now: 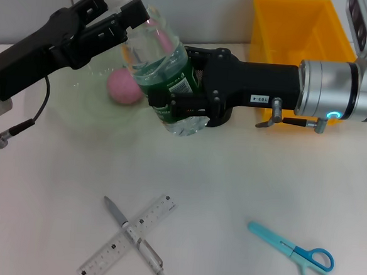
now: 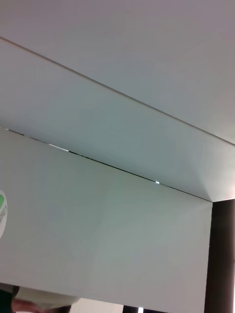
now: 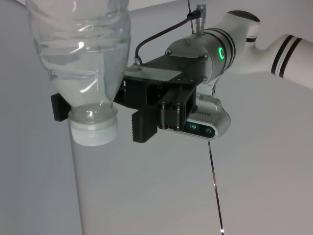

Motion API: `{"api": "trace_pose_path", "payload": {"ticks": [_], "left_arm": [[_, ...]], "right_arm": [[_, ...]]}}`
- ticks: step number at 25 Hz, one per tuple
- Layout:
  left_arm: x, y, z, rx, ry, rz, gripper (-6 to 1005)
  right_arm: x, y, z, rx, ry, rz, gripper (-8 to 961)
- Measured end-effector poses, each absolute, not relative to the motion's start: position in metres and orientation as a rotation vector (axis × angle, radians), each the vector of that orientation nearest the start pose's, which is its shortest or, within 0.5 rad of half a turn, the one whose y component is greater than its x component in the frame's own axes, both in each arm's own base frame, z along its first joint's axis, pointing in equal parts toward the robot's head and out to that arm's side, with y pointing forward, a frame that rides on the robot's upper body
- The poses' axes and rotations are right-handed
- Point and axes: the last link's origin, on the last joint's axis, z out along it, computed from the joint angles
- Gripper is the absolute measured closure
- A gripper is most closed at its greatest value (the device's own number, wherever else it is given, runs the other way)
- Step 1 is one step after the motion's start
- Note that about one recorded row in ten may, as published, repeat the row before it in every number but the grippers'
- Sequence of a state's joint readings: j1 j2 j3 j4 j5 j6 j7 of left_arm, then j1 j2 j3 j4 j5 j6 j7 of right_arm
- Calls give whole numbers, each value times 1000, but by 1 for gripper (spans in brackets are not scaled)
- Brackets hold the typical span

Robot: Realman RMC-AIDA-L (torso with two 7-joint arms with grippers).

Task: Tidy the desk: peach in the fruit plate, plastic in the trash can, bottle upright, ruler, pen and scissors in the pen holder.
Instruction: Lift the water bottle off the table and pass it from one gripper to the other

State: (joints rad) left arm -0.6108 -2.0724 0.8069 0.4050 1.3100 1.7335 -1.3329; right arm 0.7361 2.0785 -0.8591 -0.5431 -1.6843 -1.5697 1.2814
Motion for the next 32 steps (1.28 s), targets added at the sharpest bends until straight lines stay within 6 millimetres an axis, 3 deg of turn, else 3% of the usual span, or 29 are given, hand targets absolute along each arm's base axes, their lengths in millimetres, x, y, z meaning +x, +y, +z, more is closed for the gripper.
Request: {"api": "trace_pose_path", "payload": {"ticks": [28,31,32], "left_arm": [[-187,340,18,-2418,-522,-1621,150],[-187,340,18,-2418,-521,-1621,387],[-187,340,18,-2418,-521,-1621,388]], "right_arm": [[158,366,-18,-2812,258,1064,172],[158,366,-18,-2813,258,1063,172],[158,366,-18,-2813,258,1063,172]]}}
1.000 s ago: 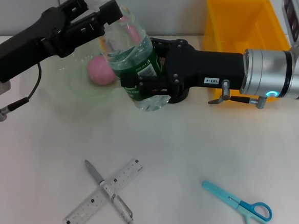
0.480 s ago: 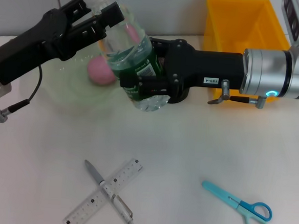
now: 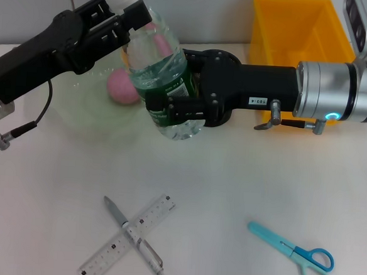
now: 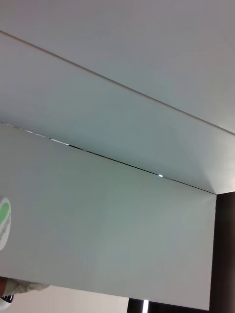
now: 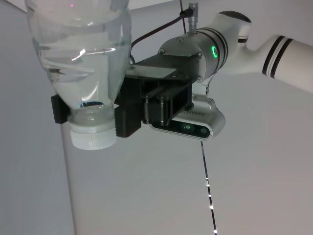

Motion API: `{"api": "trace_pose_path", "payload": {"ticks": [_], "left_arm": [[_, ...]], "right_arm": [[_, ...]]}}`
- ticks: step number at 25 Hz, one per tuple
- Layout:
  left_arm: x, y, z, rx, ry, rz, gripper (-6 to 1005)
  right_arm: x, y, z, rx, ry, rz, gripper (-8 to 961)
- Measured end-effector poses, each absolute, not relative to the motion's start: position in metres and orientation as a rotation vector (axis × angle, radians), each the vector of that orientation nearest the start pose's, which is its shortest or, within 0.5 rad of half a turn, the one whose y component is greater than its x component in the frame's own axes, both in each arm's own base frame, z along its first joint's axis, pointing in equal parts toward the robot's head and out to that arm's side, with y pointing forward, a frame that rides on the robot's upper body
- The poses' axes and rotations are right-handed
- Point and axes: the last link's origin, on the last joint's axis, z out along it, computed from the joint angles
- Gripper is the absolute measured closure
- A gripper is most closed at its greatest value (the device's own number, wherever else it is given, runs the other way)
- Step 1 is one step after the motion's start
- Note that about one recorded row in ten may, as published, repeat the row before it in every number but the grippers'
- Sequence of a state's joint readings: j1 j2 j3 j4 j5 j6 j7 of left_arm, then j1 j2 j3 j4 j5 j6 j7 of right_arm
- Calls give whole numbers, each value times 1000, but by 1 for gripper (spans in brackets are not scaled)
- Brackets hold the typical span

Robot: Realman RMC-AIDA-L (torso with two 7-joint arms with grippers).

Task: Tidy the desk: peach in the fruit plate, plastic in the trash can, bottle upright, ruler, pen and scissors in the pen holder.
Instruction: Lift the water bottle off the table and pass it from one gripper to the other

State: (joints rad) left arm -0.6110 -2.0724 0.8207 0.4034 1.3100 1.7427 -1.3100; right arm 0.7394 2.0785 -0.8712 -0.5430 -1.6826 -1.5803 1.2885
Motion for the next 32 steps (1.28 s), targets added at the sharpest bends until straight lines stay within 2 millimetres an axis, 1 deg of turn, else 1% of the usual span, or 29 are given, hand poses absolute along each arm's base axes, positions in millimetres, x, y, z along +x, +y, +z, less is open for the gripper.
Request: {"api": "trace_pose_path", "payload": {"ticks": [18,23,32], "left_arm": [[-189,341,18,-2405,-543,-1619,467],[-190,341,18,-2402,-545,-1616,544],[-191,341,19,-2401,-554,-1616,546]], "right_arm": [[158,365,-18,-2817,259,1065,170],[157,365,-18,-2819,259,1067,169],[156,365,-15,-2830,249,1063,168]]}}
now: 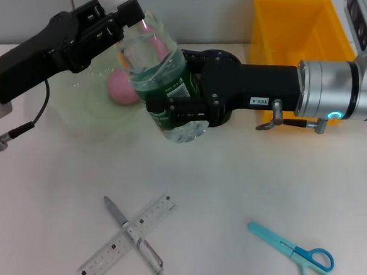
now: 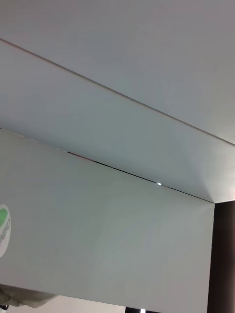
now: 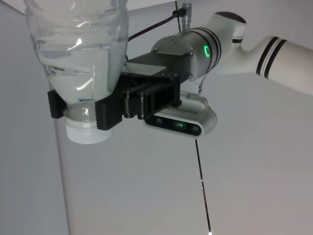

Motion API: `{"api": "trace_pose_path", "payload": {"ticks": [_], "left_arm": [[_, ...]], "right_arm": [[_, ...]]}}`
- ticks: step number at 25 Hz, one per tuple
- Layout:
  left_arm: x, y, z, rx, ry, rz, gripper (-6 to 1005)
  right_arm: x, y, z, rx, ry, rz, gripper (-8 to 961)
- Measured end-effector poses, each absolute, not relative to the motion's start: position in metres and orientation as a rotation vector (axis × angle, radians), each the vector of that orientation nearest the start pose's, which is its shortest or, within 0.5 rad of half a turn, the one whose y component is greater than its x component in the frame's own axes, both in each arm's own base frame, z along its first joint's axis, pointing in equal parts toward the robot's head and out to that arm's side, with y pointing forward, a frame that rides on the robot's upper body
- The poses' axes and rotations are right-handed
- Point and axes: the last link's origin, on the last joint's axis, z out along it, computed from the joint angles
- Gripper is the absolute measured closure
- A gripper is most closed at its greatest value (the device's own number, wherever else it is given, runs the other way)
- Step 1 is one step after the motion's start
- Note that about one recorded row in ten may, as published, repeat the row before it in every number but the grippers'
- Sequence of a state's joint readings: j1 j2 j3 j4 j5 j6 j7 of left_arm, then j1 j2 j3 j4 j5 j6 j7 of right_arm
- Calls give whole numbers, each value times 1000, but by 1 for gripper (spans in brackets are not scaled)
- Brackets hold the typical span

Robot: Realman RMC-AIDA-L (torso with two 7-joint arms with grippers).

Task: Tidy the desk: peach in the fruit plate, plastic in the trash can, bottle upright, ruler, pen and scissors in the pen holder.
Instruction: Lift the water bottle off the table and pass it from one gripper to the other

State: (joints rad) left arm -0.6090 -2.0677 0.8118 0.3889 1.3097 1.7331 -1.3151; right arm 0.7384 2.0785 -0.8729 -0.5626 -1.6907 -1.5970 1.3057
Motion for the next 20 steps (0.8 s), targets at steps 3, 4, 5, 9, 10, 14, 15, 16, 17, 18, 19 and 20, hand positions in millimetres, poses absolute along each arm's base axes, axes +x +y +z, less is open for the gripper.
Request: {"api": "trace_pose_path", "payload": {"ticks": [3,4,5,9,10,14,15,16,17,18,19,20], "left_arm": [[-191,341,18,-2401,-555,-1616,546],[-191,341,18,-2402,-556,-1615,547],[-191,341,18,-2402,-556,-1615,547],[-190,341,18,-2403,-557,-1614,548],[-190,341,18,-2403,-557,-1614,548],[-189,342,18,-2404,-556,-1616,549],[-189,342,18,-2404,-557,-1617,549],[-189,342,18,-2404,-557,-1617,550],[-189,342,18,-2404,-556,-1617,550],[-189,342,18,-2404,-556,-1617,550],[-189,342,18,-2404,-555,-1617,550],[-189,342,18,-2404,-555,-1617,551]], "right_arm": [[156,364,-14,-2830,236,1060,168],[156,363,-14,-2837,228,1055,168],[156,363,-14,-2837,228,1055,167],[156,363,-16,-2850,222,1041,167],[156,363,-16,-2850,222,1041,167],[156,365,-16,-2840,221,1032,166],[156,365,-16,-2840,221,1032,166],[156,365,-16,-2838,222,1030,166],[156,366,-17,-2836,222,1027,166],[156,366,-17,-2835,222,1025,166],[155,367,-17,-2834,221,1021,166],[155,367,-17,-2834,221,1021,166]]}}
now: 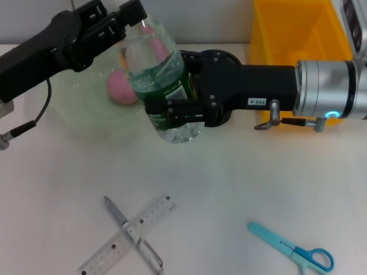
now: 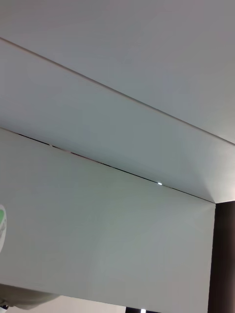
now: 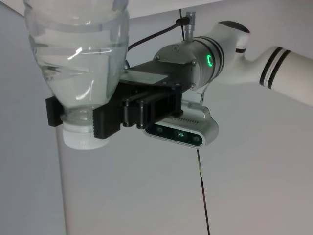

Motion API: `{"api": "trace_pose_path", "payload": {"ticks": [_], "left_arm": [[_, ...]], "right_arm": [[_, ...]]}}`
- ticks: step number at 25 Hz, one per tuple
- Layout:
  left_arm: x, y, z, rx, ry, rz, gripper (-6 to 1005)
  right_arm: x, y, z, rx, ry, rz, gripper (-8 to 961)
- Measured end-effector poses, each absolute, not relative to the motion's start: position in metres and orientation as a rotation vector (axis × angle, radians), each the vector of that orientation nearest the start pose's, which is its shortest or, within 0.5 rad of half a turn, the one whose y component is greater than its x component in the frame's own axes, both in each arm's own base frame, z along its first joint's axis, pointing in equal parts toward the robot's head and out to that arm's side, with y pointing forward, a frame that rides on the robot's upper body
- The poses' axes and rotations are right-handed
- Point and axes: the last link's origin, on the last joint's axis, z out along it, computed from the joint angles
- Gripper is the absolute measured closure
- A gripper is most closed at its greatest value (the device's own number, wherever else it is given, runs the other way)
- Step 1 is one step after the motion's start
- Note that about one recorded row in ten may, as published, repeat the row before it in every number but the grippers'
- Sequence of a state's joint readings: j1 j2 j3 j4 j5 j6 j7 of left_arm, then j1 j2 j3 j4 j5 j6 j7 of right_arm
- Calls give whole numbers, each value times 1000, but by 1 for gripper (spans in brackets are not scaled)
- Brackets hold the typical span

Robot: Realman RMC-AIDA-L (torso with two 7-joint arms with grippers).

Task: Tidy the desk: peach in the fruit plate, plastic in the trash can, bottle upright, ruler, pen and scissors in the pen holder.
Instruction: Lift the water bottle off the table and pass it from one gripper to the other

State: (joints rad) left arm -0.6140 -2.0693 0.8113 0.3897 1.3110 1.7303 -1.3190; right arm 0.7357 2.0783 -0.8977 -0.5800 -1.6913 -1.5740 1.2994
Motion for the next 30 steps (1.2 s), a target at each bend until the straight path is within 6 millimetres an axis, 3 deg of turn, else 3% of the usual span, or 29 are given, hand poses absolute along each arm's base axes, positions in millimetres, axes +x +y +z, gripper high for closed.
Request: {"api": "trace_pose_path", "payload": {"ticks": [30], "left_arm": [[-187,344,19,-2400,-550,-1624,553]], "right_arm": [[154,371,-29,-2875,190,865,167]]}}
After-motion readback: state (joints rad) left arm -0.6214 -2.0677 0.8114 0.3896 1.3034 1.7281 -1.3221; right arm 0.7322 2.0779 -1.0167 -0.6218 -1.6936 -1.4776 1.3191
